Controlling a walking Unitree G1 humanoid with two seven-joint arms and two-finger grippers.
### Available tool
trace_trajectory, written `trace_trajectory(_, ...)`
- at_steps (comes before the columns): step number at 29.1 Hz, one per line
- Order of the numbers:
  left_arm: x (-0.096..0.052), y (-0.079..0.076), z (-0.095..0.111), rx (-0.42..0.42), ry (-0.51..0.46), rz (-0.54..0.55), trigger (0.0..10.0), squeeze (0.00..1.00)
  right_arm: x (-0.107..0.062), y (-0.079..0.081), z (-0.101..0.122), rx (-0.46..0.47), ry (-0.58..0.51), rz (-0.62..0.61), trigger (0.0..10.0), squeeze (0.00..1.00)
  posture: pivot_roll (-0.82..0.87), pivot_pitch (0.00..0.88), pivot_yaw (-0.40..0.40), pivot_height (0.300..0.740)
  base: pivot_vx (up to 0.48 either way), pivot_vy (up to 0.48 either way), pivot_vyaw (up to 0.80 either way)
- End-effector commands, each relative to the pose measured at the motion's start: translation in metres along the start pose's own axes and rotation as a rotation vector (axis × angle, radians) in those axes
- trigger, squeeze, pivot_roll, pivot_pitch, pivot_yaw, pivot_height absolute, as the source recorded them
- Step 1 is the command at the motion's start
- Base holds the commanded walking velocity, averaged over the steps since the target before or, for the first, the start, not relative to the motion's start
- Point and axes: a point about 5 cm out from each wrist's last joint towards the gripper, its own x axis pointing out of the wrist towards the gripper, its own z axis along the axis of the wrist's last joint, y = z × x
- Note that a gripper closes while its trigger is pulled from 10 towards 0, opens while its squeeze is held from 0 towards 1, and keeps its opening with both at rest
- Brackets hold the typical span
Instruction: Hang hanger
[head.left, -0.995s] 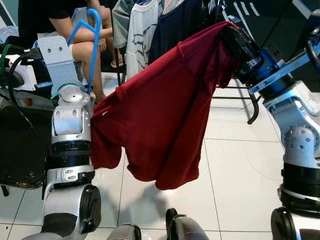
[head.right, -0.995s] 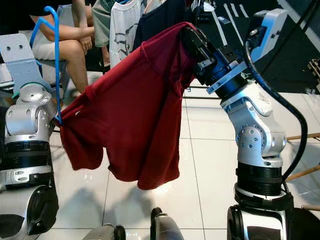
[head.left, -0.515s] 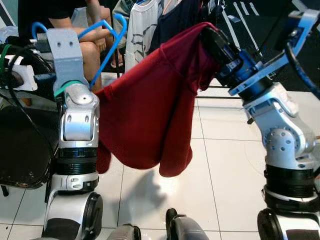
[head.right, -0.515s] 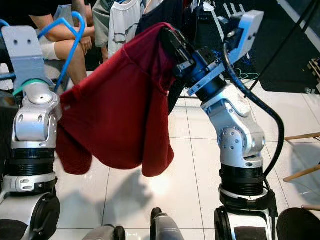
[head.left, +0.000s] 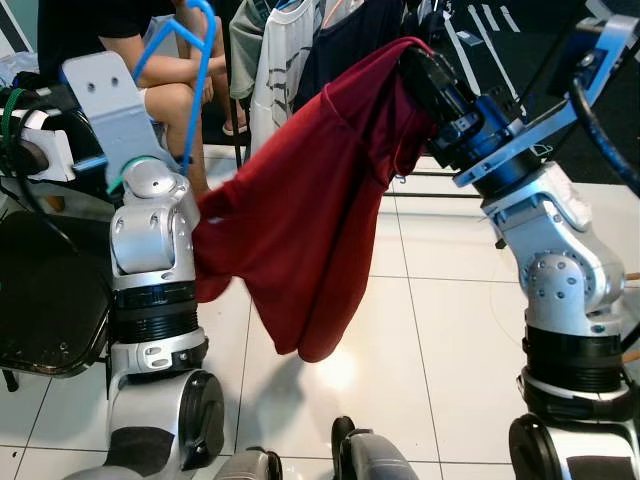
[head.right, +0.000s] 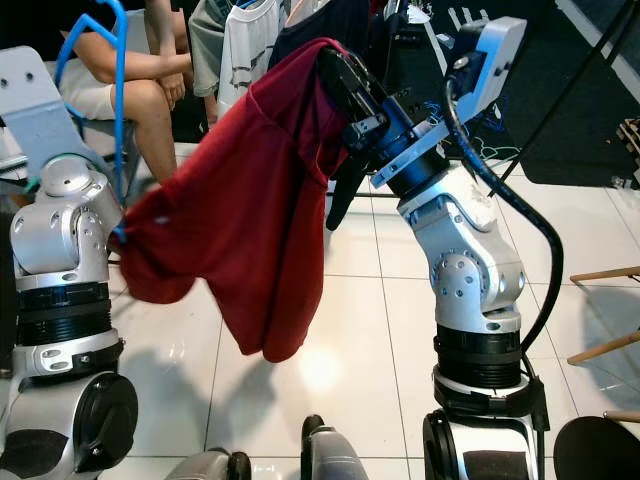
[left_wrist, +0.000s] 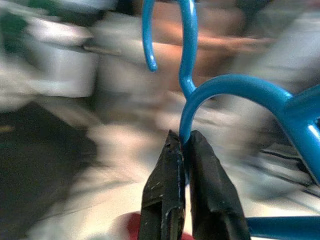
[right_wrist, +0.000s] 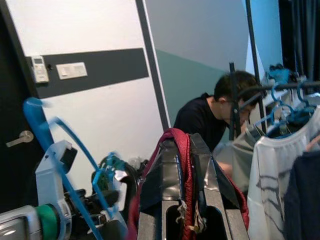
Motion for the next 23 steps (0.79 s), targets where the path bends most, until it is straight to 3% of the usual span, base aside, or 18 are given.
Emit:
trace_trajectory(1, -0.02, -0.018, 0.002, -0.127, -0.014, -0.351, 10.0, 0.0, -0.001, -0.005, 0.003, -0.023, -0.024, -0.031, 10.0, 0.0, -0.08, 0.096, 0.006, 0.74, 0.0, 0.0, 0.0)
trace_trajectory(2, -0.027, -0.021, 0.003, -0.158, -0.013, -0.448, 10.0, 0.0, -0.002, -0.006, 0.001, -0.025, -0.02, -0.042, 10.0, 0.0, -0.08, 0.096, 0.006, 0.74, 0.0, 0.0, 0.0)
trace_trajectory(3, -0.027, -0.021, 0.003, -0.158, -0.013, -0.448, 10.0, 0.0, -0.002, -0.006, 0.001, -0.025, -0.02, -0.042, 10.0, 0.0, -0.08, 0.096, 0.006, 0.74, 0.0, 0.0, 0.0)
trace_trajectory(6, -0.04, -0.021, 0.008, -0.201, -0.026, -0.601, 10.0, 0.0, -0.004, -0.009, 0.0, -0.029, -0.015, -0.059, 10.0, 0.0, -0.07, 0.096, 0.008, 0.74, 0.0, 0.0, 0.0)
trace_trajectory(12, -0.048, -0.017, 0.013, -0.211, -0.043, -0.698, 10.0, 0.0, -0.006, -0.011, -0.001, -0.036, -0.011, -0.071, 10.0, 0.0, -0.07, 0.097, 0.009, 0.74, 0.0, 0.0, 0.0)
trace_trajectory(13, -0.053, -0.01, 0.012, -0.122, -0.057, -0.754, 10.0, 0.0, -0.007, -0.014, 0.002, -0.052, -0.013, -0.082, 10.0, 0.0, -0.07, 0.1, 0.01, 0.74, 0.0, 0.0, 0.0)
trace_trajectory(14, -0.053, -0.01, 0.012, -0.122, -0.057, -0.754, 10.0, 0.0, -0.007, -0.014, 0.002, -0.052, -0.013, -0.082, 10.0, 0.0, -0.07, 0.1, 0.01, 0.74, 0.0, 0.0, 0.0)
trace_trajectory(15, -0.058, -0.004, 0.006, -0.018, -0.057, -0.8, 10.0, 0.0, -0.009, -0.017, 0.006, -0.069, -0.016, -0.092, 10.0, 0.0, -0.07, 0.103, 0.013, 0.74, 0.0, 0.0, 0.0)
trace_trajectory(17, -0.058, -0.004, 0.006, -0.018, -0.057, -0.8, 10.0, 0.0, -0.009, -0.017, 0.006, -0.069, -0.016, -0.092, 10.0, 0.0, -0.07, 0.103, 0.013, 0.74, 0.0, 0.0, 0.0)
trace_trajectory(18, -0.06, 0.003, -0.001, 0.13, -0.078, -0.802, 10.0, 0.0, -0.011, -0.02, 0.011, -0.087, -0.022, -0.097, 10.0, 0.0, -0.08, 0.107, 0.014, 0.74, 0.0, 0.0, 0.0)
trace_trajectory(19, -0.06, 0.003, -0.001, 0.13, -0.078, -0.802, 10.0, 0.0, -0.011, -0.02, 0.011, -0.087, -0.022, -0.097, 10.0, 0.0, -0.08, 0.107, 0.014, 0.74, 0.0, 0.0, 0.0)
trace_trajectory(20, -0.056, 0.012, -0.007, 0.303, -0.123, -0.729, 10.0, 0.0, -0.013, -0.021, 0.016, -0.107, -0.024, -0.091, 10.0, 0.0, -0.07, 0.111, 0.011, 0.74, 0.0, 0.0, 0.0)
trace_trajectory(21, -0.056, 0.012, -0.007, 0.303, -0.123, -0.729, 10.0, 0.0, -0.013, -0.021, 0.016, -0.107, -0.024, -0.091, 10.0, 0.0, -0.07, 0.111, 0.011, 0.74, 0.0, 0.0, 0.0)
trace_trajectory(22, -0.042, 0.019, -0.011, 0.509, -0.19, -0.529, 10.0, 0.0, -0.015, -0.017, 0.017, -0.124, -0.009, -0.057, 10.0, 0.0, -0.07, 0.112, 0.007, 0.74, 0.0, 0.0, 0.0)
trace_trajectory(23, -0.033, 0.023, -0.011, 0.583, -0.244, -0.352, 10.0, 0.0, -0.016, -0.012, 0.015, -0.141, 0.015, -0.029, 10.0, 0.0, -0.08, 0.113, 0.009, 0.74, 0.0, 0.0, 0.0)
